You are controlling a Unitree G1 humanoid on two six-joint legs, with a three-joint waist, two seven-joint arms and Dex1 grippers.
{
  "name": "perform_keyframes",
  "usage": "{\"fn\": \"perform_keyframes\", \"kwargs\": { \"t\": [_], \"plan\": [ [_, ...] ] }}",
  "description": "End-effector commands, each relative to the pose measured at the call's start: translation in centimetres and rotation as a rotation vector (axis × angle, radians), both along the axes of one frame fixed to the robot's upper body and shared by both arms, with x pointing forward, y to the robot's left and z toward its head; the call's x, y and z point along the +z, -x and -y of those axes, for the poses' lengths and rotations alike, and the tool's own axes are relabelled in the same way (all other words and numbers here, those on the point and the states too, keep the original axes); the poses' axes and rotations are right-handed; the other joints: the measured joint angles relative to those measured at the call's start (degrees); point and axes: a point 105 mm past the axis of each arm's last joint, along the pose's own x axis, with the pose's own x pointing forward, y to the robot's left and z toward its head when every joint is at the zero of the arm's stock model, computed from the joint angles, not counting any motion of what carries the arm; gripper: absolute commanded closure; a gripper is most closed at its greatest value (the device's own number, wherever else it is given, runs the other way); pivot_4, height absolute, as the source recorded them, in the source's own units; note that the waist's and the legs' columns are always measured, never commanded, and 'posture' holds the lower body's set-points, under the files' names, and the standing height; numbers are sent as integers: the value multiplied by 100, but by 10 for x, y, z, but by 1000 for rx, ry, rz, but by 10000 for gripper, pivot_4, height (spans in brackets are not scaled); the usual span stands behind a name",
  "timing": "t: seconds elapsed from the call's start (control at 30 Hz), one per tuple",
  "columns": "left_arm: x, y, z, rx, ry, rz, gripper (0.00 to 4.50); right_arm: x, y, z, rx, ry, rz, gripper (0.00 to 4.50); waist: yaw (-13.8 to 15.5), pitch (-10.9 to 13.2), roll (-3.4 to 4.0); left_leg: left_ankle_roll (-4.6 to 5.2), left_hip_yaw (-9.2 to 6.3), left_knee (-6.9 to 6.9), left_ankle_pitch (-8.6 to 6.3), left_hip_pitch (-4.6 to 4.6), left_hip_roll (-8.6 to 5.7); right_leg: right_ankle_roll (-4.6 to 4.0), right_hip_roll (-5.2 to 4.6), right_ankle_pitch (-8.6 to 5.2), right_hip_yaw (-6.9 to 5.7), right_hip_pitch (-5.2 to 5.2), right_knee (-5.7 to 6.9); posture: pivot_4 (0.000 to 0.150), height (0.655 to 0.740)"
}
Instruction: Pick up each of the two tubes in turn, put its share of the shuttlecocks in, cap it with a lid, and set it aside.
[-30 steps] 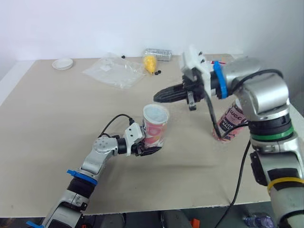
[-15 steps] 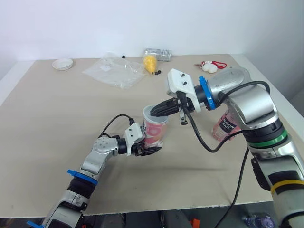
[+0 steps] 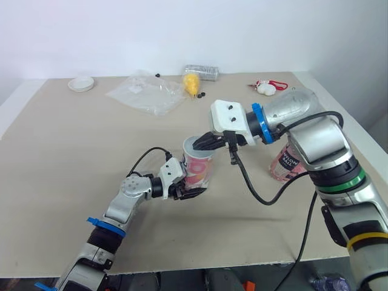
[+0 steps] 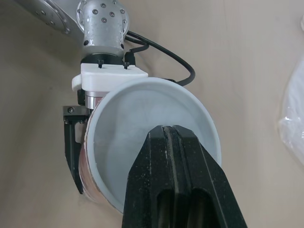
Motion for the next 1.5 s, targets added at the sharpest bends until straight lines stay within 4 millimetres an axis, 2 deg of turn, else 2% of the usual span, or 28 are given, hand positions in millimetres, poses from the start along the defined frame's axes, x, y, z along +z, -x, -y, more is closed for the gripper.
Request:
{"fn": "perform_keyframes", "kwargs": {
  "t": [0.03, 0.1, 0.17, 0.23, 0.3, 0.37, 0.47, 0.53, 0.57, 0.6, 0.63, 0.83, 1.1, 1.3, 1.5],
  "plan": [
    [-5, 2, 0, -1, -3, -21, 14513, -38, 1, 2, -15, 80, -124, 44864, 0, -14, 0, 0, 0, -2, 0, 1, 0, -1, 0, 1, 0, 1, -4, 1500, 7400],
    [-4, 3, 0, -7, -10, -9, 14513, -21, 1, -2, -5, -11, -150, 44864, -8, -18, 0, 0, 1, -6, 0, 3, 1, -3, 0, 4, 0, 3, -12, 1500, 7400],
    [-4, 3, 0, -9, -11, -3, 14513, 6, -3, -1, -18, -128, -170, 44864, -12, -17, 0, 0, 0, -10, 0, 2, 2, -5, 0, 7, 0, 3, -15, 1500, 7400],
    [-3, 3, 0, -10, -13, 4, 14513, 40, -5, 7, -28, -281, -195, 44864, -7, -12, 1, 0, 0, -13, 0, -2, 2, -6, 0, 9, 0, 0, -18, 1500, 7400],
    [-1, 2, -1, -8, -12, 12, 14513, 72, -7, 27, -52, -433, -187, 44864, 14, -4, 4, 1, 0, -14, 1, -17, 1, -2, 0, 12, 0, -11, -21, 1500, 7400],
    [1, 1, -1, -7, -9, 18, 14513, 87, -4, 44, -73, -537, -189, 44864, 40, -4, 4, 1, -1, -17, 0, -36, 1, 26, -1, 26, 0, -20, -34, 1500, 7400],
    [3, 0, -2, -9, -7, 22, 14513, 88, -2, 59, -115, -592, -178, 44864, 85, -4, 3, 5, 0, -27, -14, -38, 1, 26, -2, 9, -1, -20, -45, 1500, 7400],
    [4, 2, -1, -32, -13, 30, 14513, 77, -3, 77, -188, -624, -138, 39985, 100, -5, 2, 14, 0, -29, -21, -36, 1, 21, -1, 1, -1, -20, -44, 1500, 7400],
    [5, 2, -1, -43, -15, 34, 6347, 69, 0, 84, -212, -635, -135, 36993, 114, -5, 0, 17, -2, -36, -23, -33, 2, 18, 1, -2, -4, -19, -44, 1500, 7400],
    [6, 3, 0, -53, -15, 35, 4245, 60, 5, 88, -225, -643, -137, 34037, 127, -3, 1, 18, -4, -35, -23, -33, 3, 17, 3, -4, -6, -19, -43, 1500, 7400],
    [7, 3, 0, -55, -14, 34, 0, 52, 9, 89, -228, -636, -141, 29079, 129, -3, 2, 18, -4, -38, -23, -39, 2, 18, 2, -6, -5, -24, -43, 1500, 7400],
    [13, 2, -5, -70, -18, 52, 0, 6, 36, 72, -211, -592, -219, 866, 116, 7, 20, 22, 0, -37, -26, -37, 3, 20, 5, -8, 0, -28, -41, 1500, 7400],
    [21, 2, -18, -72, -29, 82, 0, -58, 38, 74, -297, -505, -298, 310, 122, 13, 11, 20, 1, -27, -25, -40, 0, 27, 1, -3, 0, -24, -43, 1500, 7400],
    [23, 7, -37, -62, -51, 89, 0, -91, 34, 69, -312, -458, -306, 310, 117, 16, 5, 21, 0, -30, -25, -39, 2, 25, 3, -4, 0, -25, -43, 1500, 7400],
    [31, 16, -49, -43, -28, 93, 0, -110, 29, 53, -289, -475, -307, 310, 123, 19, 1, 20, 0, -29, -25, -40, 2, 24, 2, -4, -1, -24, -43, 1500, 7400]
  ]
}}
